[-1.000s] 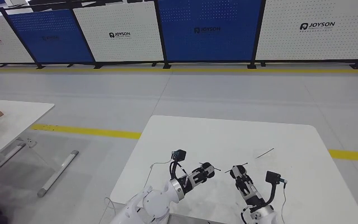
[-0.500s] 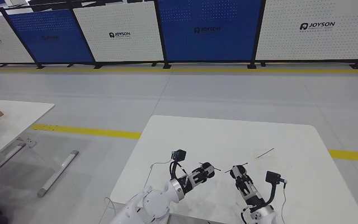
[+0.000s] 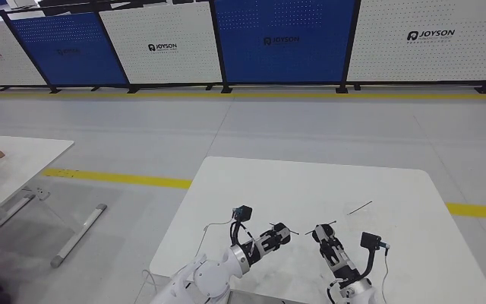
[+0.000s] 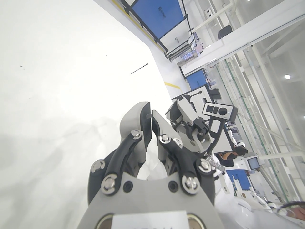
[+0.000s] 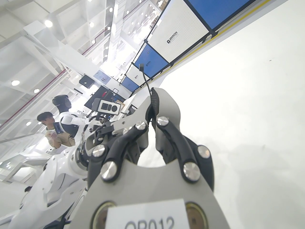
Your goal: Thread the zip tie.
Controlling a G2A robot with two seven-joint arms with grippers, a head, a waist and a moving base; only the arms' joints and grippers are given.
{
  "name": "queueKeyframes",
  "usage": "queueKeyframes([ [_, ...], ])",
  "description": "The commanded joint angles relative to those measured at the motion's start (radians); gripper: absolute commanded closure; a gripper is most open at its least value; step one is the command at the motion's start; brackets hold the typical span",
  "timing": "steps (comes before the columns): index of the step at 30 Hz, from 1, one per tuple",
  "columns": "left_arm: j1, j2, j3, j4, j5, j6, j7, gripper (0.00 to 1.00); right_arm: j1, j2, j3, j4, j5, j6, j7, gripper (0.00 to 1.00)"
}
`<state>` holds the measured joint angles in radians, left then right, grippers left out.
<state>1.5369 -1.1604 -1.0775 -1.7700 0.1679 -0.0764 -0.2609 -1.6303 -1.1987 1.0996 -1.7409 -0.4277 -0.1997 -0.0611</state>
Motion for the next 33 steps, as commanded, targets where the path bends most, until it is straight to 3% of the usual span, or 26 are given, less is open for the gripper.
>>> queueKeyframes([
  [1,0.001,0.000,-0.001,-0.002,-0.002,0.000,0.003,1.00,0.000,0.000,0.000,0.000,0.000,0.000,0.000,1.00],
  [6,0.001,0.000,-0.001,-0.002,-0.002,0.000,0.003,1.00,-0.002,-0.001,0.007,0.000,0.012,0.000,-0.010,1.00],
  [10,0.001,0.000,-0.001,-0.002,-0.002,0.000,0.003,1.00,-0.039,-0.001,0.030,-0.002,0.059,-0.064,-0.049,1.00],
  [14,0.001,0.000,-0.001,-0.002,-0.002,0.000,0.003,1.00,-0.051,-0.004,0.018,0.018,0.069,-0.095,-0.045,1.00],
  [33,0.001,0.000,-0.001,-0.002,-0.002,0.000,0.003,1.00,-0.012,-0.014,0.007,0.047,0.152,-0.093,0.016,1.00],
])
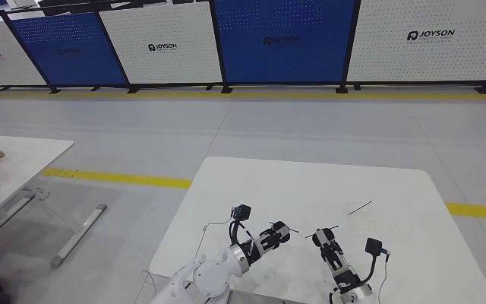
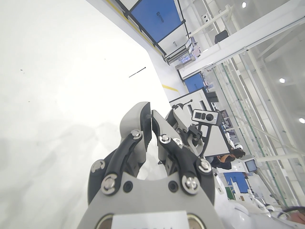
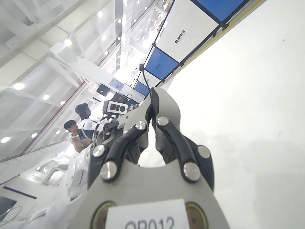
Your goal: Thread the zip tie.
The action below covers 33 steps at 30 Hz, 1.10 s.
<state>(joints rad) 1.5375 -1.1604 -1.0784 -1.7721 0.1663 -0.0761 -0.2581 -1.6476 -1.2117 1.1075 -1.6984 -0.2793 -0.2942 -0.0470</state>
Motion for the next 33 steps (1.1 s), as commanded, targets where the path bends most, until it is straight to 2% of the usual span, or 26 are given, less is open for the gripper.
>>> queueKeyframes([
  [1,0.000,0.000,0.000,0.000,0.000,0.000,0.000,1.00,0.011,-0.003,-0.005,0.010,0.007,0.004,0.003,1.00],
  [18,0.000,0.000,0.000,0.000,0.000,0.000,0.000,1.00,0.047,-0.023,-0.036,0.042,-0.020,0.053,-0.020,1.00],
  [33,0.000,0.000,0.000,0.000,0.000,0.000,0.000,1.00,0.062,-0.035,-0.038,0.052,-0.023,0.071,-0.013,1.00],
])
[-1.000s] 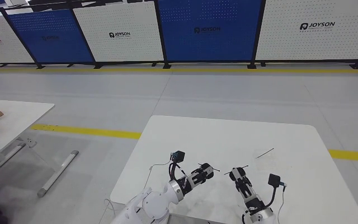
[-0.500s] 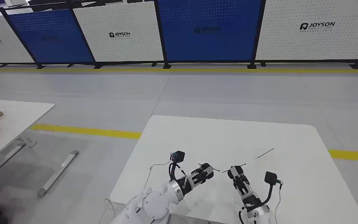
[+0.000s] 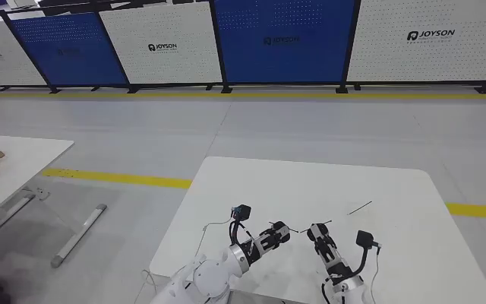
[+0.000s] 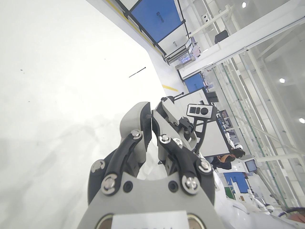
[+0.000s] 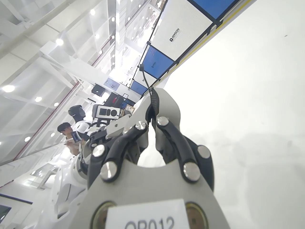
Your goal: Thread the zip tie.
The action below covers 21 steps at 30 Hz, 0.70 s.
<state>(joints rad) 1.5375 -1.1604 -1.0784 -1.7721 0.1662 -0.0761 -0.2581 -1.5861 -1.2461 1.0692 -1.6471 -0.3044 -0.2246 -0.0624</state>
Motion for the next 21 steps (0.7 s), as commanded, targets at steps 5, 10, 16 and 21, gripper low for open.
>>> queueKeyframes([
  [5,0.000,0.000,0.000,0.000,0.000,0.000,0.000,1.00,0.007,-0.004,-0.003,0.007,-0.001,0.009,0.017,1.00],
  [10,0.000,0.000,0.000,0.000,0.000,0.000,0.000,1.00,0.002,-0.007,0.004,0.004,0.006,-0.002,0.008,1.00],
  [16,0.000,0.000,0.000,0.000,0.000,0.000,0.000,1.00,-0.014,-0.006,0.014,-0.012,-0.006,-0.004,0.015,1.00],
  [21,0.000,0.000,0.000,0.000,0.000,0.000,0.000,1.00,-0.009,-0.010,0.010,-0.014,-0.014,0.013,0.020,1.00],
])
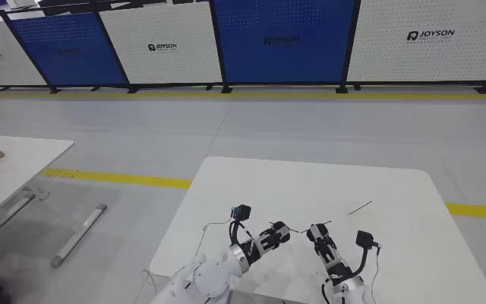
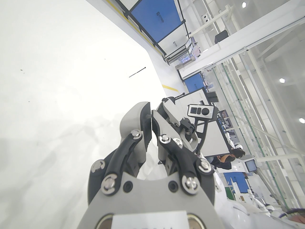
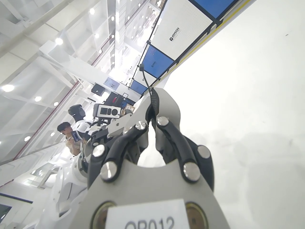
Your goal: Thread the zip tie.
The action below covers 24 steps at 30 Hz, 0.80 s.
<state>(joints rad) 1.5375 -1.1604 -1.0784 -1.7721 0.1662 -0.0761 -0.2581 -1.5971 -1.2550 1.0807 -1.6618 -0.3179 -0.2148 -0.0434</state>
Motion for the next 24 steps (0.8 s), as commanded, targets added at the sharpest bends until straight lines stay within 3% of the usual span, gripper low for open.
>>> queueKeyframes([
  [1,0.000,0.000,0.000,0.000,0.000,0.000,0.000,1.00,0.005,-0.002,-0.003,0.003,-0.002,0.007,0.001,1.00],
  [24,0.000,0.000,0.000,0.000,0.000,0.000,0.000,1.00,0.013,-0.015,-0.008,0.014,-0.020,0.020,0.015,1.00],
])
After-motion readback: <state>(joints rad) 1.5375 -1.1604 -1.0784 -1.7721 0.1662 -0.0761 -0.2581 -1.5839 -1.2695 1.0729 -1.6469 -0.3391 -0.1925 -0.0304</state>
